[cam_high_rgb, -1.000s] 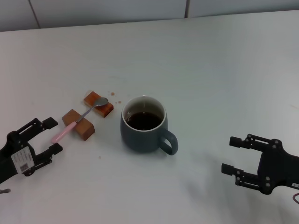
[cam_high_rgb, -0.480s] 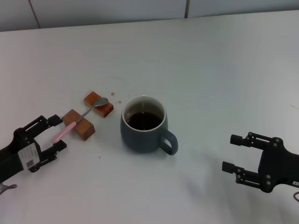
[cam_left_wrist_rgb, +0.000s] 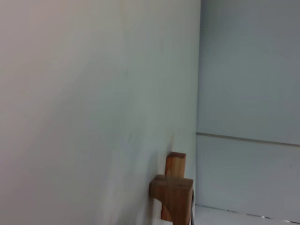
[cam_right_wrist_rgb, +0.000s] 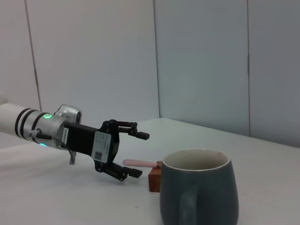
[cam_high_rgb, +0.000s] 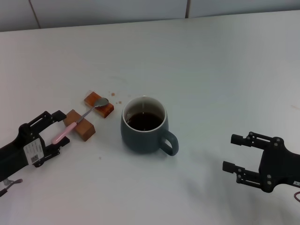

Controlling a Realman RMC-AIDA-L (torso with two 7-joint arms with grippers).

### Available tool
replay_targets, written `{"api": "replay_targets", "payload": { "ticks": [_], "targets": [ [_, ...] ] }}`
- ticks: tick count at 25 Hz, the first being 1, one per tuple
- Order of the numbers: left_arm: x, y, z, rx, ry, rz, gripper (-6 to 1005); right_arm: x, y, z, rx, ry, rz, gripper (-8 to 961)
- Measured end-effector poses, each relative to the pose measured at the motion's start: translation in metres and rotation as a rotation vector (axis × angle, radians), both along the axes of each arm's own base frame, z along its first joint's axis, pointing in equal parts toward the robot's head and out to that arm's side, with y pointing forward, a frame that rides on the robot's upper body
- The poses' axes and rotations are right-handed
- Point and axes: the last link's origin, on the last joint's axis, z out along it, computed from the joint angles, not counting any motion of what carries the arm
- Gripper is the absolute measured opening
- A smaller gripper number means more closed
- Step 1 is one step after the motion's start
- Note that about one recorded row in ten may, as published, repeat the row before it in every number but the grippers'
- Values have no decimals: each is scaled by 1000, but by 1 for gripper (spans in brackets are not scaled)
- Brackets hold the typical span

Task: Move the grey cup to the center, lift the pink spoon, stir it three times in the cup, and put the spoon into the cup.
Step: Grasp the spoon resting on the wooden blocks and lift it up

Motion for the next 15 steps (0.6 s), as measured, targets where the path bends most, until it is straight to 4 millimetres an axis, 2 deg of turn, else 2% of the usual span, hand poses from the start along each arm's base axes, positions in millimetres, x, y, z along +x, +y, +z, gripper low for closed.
{"api": "replay_targets", "payload": {
  "ticks": [15],
  "targets": [
    [2,6,-8,4,16,0,783,-1,3,1,9,-2,1,684]
  ]
}}
